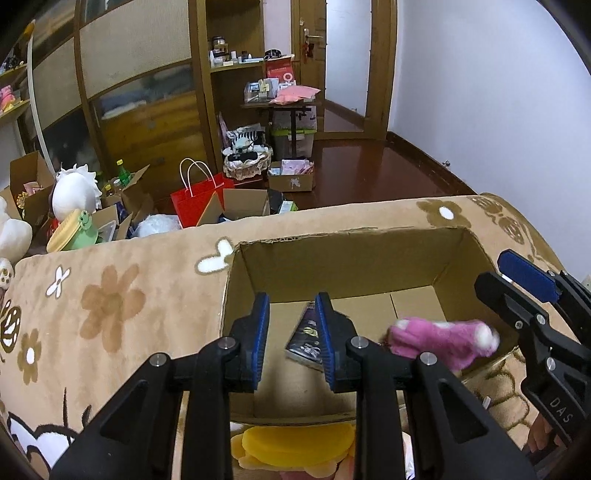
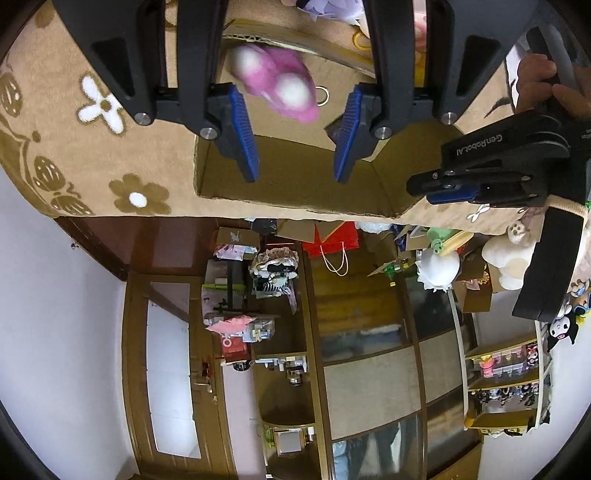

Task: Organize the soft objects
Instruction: 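Open the left tool over the box while the right tool releases the pink bear inside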

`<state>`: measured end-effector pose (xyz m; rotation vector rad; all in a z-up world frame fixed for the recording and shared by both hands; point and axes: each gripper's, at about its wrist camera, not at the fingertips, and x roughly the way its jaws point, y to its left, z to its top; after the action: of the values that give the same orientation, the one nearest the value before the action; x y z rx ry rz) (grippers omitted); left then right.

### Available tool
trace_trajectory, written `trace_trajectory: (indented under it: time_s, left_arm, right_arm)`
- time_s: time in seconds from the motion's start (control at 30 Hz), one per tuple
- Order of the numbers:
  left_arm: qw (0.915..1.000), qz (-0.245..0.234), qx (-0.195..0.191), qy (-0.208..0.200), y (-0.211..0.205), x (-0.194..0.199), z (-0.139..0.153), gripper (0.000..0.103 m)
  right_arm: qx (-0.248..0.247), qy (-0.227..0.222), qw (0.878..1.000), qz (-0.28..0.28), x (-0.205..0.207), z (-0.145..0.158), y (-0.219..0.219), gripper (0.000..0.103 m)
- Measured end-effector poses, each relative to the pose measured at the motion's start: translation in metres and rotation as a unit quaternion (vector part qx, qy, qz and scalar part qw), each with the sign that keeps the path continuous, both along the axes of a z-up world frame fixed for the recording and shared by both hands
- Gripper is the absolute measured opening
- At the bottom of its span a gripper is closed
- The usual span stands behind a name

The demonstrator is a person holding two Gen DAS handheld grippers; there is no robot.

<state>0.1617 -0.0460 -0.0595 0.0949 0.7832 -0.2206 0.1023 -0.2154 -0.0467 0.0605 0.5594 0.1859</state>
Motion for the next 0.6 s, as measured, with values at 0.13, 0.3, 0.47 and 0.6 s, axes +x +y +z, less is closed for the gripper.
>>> trace_trajectory:
  time_s: [0.13,0.3,0.47,0.6]
  left_arm:
    - [1.0000,0.002,0.005,0.002,0.000,-0.001,0.000,0.028]
    - [0.9999,0.008,0.011,0.002,0.004,-0.005,0.002,0.038]
    - [0.9998,0.015,0.014,-0.007,0.008,-0.013,0.011,0.049]
    - [0.9994,0.021,0.013,-0.024,0.013,-0.025,0.025,0.057]
  right_arm:
    - [0.003,0.003,1.000,-0.006,0.000,0.000,-0.001,0.055]
    - [0.005,0.001,1.000,-0.015,-0.003,0.005,-0.004,0.071]
    - [0.006,-0.020,0.999,-0.031,-0.015,0.021,-0.006,0.094]
    - [0.003,-0.033,0.999,-0.043,-0.025,0.035,-0.007,0.103]
